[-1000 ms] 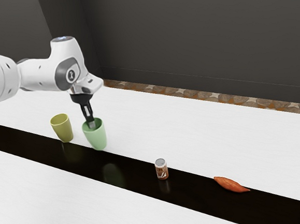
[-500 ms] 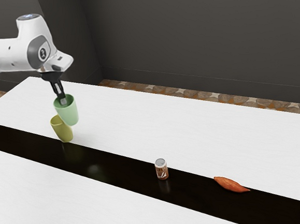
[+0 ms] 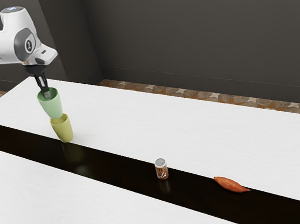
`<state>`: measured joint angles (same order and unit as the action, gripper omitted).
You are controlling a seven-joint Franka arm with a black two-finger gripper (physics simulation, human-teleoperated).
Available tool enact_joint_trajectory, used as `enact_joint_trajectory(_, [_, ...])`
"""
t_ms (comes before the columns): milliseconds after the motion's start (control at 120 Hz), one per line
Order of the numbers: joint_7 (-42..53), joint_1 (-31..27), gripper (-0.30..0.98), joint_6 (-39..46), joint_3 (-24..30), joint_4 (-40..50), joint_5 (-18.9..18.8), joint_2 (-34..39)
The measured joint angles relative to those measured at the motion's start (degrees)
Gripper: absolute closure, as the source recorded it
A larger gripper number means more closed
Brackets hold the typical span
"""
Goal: Place the right cup onto the left cup
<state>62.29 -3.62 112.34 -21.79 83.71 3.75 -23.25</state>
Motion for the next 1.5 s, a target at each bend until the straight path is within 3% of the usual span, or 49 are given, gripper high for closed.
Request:
enact_joint_trajectory(433, [3.9, -2.1, 0.78, 0.8, 0.0, -6.9, 0.5, -6.8])
enact_joint_trajectory(1283, [7.5, -3.0, 0.78, 2.8, 0.4, -8.6, 3.3, -11.4])
enact_joint_trajectory(1500, [7.8, -2.8, 0.34, 1.8, 0.2, -8.4, 4.8, -11.0])
